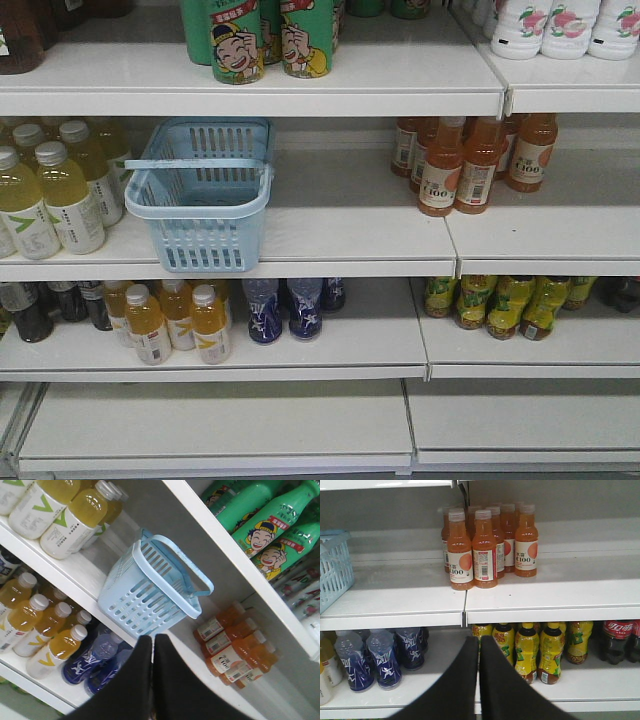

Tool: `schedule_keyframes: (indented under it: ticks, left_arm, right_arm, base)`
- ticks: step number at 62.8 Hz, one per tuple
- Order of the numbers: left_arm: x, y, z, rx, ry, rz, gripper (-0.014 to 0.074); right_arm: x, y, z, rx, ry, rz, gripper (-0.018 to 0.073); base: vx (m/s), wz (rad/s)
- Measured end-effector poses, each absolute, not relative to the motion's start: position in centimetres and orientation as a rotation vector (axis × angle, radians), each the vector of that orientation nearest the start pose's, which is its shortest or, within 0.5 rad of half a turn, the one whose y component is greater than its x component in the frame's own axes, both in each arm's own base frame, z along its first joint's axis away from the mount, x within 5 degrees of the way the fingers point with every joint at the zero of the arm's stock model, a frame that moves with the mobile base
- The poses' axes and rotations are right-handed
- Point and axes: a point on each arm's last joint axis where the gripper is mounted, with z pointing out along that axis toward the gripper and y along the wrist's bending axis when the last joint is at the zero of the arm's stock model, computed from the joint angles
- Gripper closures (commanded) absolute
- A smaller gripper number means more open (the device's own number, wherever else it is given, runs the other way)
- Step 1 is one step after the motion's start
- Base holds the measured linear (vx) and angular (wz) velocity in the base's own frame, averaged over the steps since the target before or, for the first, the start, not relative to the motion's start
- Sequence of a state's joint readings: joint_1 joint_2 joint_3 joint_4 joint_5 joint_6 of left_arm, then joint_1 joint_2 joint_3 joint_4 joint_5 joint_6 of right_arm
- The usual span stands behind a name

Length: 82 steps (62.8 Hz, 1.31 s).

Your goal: Place coke in basket with both arms

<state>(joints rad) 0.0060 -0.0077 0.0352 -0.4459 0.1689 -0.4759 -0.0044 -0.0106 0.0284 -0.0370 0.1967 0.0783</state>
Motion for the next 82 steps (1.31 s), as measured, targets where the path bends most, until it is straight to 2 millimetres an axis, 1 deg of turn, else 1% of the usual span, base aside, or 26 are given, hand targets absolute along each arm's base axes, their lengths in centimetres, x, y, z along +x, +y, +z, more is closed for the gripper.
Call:
schedule_keyframes:
  ticks: [5,10,13,18,22,25,27,30,34,35,37,44,47,51,53,56,60,61,66,67,68,69,74,82]
  left_arm:
    - [5.7,-0.6,19.0,-0.74,1.535,-0.773,0.0603]
    - [5.7,-0.5,19.3,-0.859,1.445,-0.902,0.0603]
    - [5.7,-0.4,19.5,-0.975,1.366,-1.028,0.0603]
    - [5.7,-0.4,19.9,-1.206,1.206,-1.286,0.0603]
    - [5.6,-0.5,20.7,-1.319,1.102,-1.446,0.0603]
    - [5.4,-0.7,22.1,-1.342,1.043,-1.542,0.0603]
    - [5.2,-0.7,23.0,-1.328,1.024,-1.577,0.0603]
    - [4.6,-0.9,25.3,-1.258,1.001,-1.62,0.0603]
    - [3.6,-1.0,28.2,-1.144,0.973,-1.632,0.0603]
    - [3.1,-1.0,29.5,-1.088,0.958,-1.626,0.0603]
    - [2.7,-1.0,30.5,-1.047,0.945,-1.62,0.0603]
    - [-0.3,-0.9,35.8,-0.822,0.849,-1.564,0.0603]
    - [-1.0,-0.9,37.5,-0.769,0.832,-1.541,0.0603]
    - [-1.3,-0.9,39.5,-0.729,0.831,-1.519,0.0603]
    - [-1.1,-1.0,40.5,-0.716,0.842,-1.506,0.0603]
    - [-0.2,-1.1,41.6,-0.704,0.882,-1.471,0.0603]
    - [0.8,-1.4,42.6,-0.682,0.941,-1.44,0.0603]
    - [1.5,-1.5,42.9,-0.686,0.972,-1.427,0.0603]
    - [3.9,-1.8,43.4,-0.67,1.072,-1.355,0.0603]
    - [4.1,-1.8,43.5,-0.662,1.083,-1.343,0.0603]
    - [5.0,-1.9,43.4,-0.668,1.115,-1.322,0.0603]
    - [5.3,-1.9,43.3,-0.664,1.125,-1.311,0.0603]
    - [8.3,-2.1,42.6,-0.683,1.232,-1.257,0.0603]
    - [12.8,-2.4,41.2,-0.724,1.373,-1.231,0.0603]
  right_arm:
    - [5.6,-0.1,18.6,0.045,1.697,0.022,0.0565]
    - [5.6,-0.1,18.6,0.045,1.697,0.022,0.0565]
    - [5.6,-0.1,18.6,0.045,1.697,0.022,0.0565]
    - [5.6,-0.1,18.6,0.045,1.697,0.022,0.0565]
    - [5.6,-0.1,18.6,0.045,1.697,0.022,0.0565]
    - [5.6,-0.1,18.6,0.045,1.697,0.022,0.0565]
    - [5.6,-0.1,18.6,0.045,1.697,0.022,0.0565]
    - [5.6,-0.1,18.6,0.045,1.697,0.022,0.0565]
    - [5.6,-0.1,18.6,0.045,1.697,0.022,0.0565]
    - [5.6,-0.1,18.6,0.045,1.697,0.022,0.0565]
    - [5.6,-0.1,18.6,0.045,1.697,0.022,0.0565]
    - [5.6,-0.1,18.6,0.045,1.697,0.022,0.0565]
    - [5.6,-0.1,18.6,0.045,1.697,0.022,0.0565]
    - [5.6,-0.1,18.6,0.045,1.697,0.022,0.0565]
    - [5.6,-0.1,18.6,0.045,1.697,0.022,0.0565]
    - [5.6,-0.1,18.6,0.045,1.697,0.022,0.0565]
    - [5.6,-0.1,18.6,0.045,1.697,0.022,0.0565]
    - [5.6,-0.1,18.6,0.045,1.697,0.022,0.0565]
    - [5.6,-0.1,18.6,0.045,1.697,0.022,0.0565]
    - [5.6,-0.1,18.6,0.045,1.697,0.022,0.0565]
    - [5.6,-0.1,18.6,0.045,1.697,0.022,0.0565]
    - [5.6,-0.1,18.6,0.045,1.697,0.022,0.0565]
    - [5.6,-0.1,18.6,0.045,1.697,0.022,0.0565]
    - [5.6,-0.1,18.6,0.045,1.697,0.022,0.0565]
  base:
    - [0.0,0.0]
    - [0.0,0.0]
    - [0.0,0.0]
    - [0.0,0.0]
    - [0.0,0.0]
    - [0.0,0.0]
    - [0.0,0.0]
    - [0.0,0.0]
    - [0.0,0.0]
    - [0.0,0.0]
    - [0.0,0.0]
    - [0.0,0.0]
    - [0.0,0.0]
    - [0.0,0.0]
    - [0.0,0.0]
    - [0.0,0.0]
    - [0.0,0.0]
    - [0.0,0.0]
    - [0.0,0.0]
    - [0.0,0.0]
    - [0.0,0.0]
    - [0.0,0.0]
    - [0.0,0.0]
    - [0.0,0.0]
